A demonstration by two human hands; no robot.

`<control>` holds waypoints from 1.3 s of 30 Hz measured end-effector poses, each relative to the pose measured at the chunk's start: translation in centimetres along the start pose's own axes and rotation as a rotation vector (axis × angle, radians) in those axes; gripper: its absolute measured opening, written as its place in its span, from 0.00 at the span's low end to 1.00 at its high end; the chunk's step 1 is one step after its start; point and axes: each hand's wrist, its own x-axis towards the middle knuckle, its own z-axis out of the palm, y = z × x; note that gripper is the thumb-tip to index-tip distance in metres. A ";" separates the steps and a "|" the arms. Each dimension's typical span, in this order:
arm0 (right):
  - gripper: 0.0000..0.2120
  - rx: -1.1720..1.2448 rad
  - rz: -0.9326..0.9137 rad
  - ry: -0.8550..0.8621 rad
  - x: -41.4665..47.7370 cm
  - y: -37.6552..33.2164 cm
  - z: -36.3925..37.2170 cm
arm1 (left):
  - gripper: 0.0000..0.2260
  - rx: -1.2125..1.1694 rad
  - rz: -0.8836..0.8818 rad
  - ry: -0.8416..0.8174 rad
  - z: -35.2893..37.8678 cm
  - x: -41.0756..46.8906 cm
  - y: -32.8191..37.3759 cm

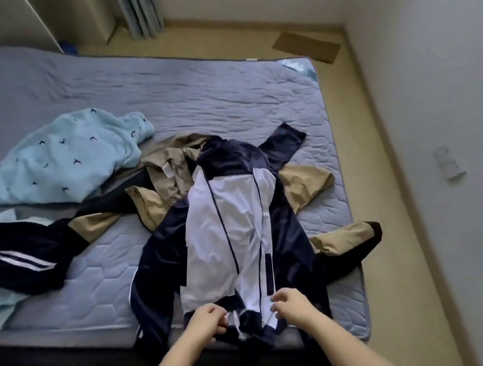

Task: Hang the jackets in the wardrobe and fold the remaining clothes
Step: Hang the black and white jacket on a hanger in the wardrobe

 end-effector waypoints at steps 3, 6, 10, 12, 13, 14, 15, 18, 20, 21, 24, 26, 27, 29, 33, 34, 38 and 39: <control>0.10 0.116 0.152 -0.056 4.0 5.5 5.3 | 0.07 -0.104 -0.108 0.010 2.3 4.7 -5.2; 0.10 0.304 0.295 -0.055 7.5 9.0 9.8 | 0.06 -0.235 -0.196 0.018 4.3 9.5 -8.3; 0.08 0.731 0.487 -0.019 11.3 10.5 13.3 | 0.08 -0.597 -0.195 0.056 6.1 15.4 -10.4; 0.04 0.922 0.556 -0.023 12.4 10.6 14.1 | 0.09 -0.829 -0.186 0.063 6.4 17.4 -10.7; 0.04 0.971 0.570 -0.025 12.7 10.6 14.4 | 0.10 -0.917 -0.180 0.062 6.7 18.2 -10.7; 0.04 0.992 0.573 -0.024 12.9 10.6 14.7 | 0.10 -0.981 -0.177 0.060 6.9 18.8 -10.5; 0.05 0.998 0.576 -0.022 13.0 10.7 15.0 | 0.11 -1.017 -0.179 0.058 7.2 19.3 -10.2; 0.12 1.003 0.649 -0.007 13.0 10.8 15.5 | 0.09 -0.986 -0.215 0.040 7.8 20.3 -9.2; 0.16 1.039 0.672 -0.016 13.1 10.9 15.7 | 0.07 -0.931 -0.249 0.034 7.9 20.7 -8.8; 0.15 1.059 0.658 -0.018 13.2 10.9 15.7 | 0.07 -0.915 -0.257 0.062 8.0 20.9 -8.7; 0.08 1.081 0.556 0.016 13.3 10.9 16.1 | 0.05 -0.948 -0.199 0.331 8.3 21.4 -8.6; 0.05 1.072 0.488 0.105 13.3 11.2 16.3 | 0.07 -1.069 -0.163 0.404 8.7 21.3 -8.4; 0.04 1.089 0.454 0.156 13.2 11.3 16.3 | 0.07 -1.155 -0.177 0.375 9.0 21.0 -8.2; 0.04 1.181 0.374 0.256 12.9 11.4 15.6 | 0.07 -1.268 -0.247 0.265 9.5 20.4 -8.0; 0.06 1.140 0.144 0.501 11.2 10.7 11.9 | 0.05 -1.187 -0.285 0.021 9.8 19.6 -8.2; 0.06 1.082 0.098 0.539 10.6 10.6 11.0 | 0.05 -1.155 -0.267 -0.006 9.6 19.6 -8.2; 0.08 0.871 -0.062 0.648 7.7 9.0 7.8 | 0.04 -1.074 -0.148 0.015 8.0 18.5 -7.6; 0.08 0.813 -0.125 0.667 6.9 8.1 7.3 | 0.04 -1.058 -0.117 0.031 7.2 18.0 -7.7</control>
